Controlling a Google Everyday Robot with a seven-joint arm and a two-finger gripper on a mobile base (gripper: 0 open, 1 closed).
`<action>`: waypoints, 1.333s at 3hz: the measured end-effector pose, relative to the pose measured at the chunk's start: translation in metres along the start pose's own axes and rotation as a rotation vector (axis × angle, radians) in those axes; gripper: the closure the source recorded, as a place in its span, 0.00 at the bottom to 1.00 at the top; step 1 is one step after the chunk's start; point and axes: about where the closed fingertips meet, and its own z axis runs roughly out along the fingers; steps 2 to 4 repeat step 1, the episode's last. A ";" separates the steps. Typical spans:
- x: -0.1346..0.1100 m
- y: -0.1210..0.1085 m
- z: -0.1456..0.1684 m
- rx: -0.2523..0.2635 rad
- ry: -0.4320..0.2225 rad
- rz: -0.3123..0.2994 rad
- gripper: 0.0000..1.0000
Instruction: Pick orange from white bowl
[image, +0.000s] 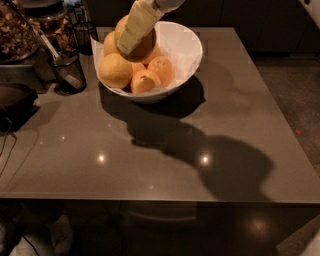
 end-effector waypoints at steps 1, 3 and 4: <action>0.000 0.003 -0.005 0.004 -0.003 0.012 1.00; 0.000 0.003 -0.005 0.004 -0.003 0.012 1.00; 0.000 0.003 -0.005 0.004 -0.003 0.012 1.00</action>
Offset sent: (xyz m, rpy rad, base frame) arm 0.0000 0.0000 0.0000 0.0000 0.0000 0.0000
